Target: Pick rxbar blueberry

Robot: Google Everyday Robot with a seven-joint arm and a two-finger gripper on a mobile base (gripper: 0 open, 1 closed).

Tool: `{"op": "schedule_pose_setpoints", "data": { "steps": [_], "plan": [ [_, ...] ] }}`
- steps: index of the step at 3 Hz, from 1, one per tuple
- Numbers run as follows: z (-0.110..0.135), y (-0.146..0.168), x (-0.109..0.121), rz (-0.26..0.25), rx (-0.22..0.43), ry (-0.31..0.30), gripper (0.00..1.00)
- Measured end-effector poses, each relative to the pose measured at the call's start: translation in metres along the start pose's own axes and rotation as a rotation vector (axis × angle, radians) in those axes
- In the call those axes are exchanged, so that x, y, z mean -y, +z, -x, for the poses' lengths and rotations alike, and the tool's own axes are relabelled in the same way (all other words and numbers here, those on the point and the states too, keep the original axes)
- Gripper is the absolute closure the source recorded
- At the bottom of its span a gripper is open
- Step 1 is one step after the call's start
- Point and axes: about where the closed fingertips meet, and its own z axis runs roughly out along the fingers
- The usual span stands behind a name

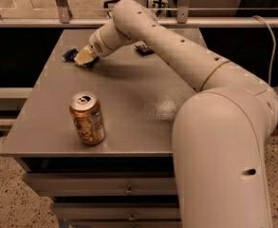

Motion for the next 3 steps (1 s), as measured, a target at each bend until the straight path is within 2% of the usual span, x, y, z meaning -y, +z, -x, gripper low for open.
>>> {"op": "schedule_pose_setpoints", "data": {
  "steps": [1, 2, 3],
  "plan": [
    [-0.002, -0.011, -0.008, 0.002, 0.004, 0.001, 1.0],
    [0.009, -0.036, -0.013, -0.018, 0.033, -0.041, 1.0],
    [0.029, -0.079, -0.022, -0.035, 0.121, -0.095, 1.0]
  ]
}}
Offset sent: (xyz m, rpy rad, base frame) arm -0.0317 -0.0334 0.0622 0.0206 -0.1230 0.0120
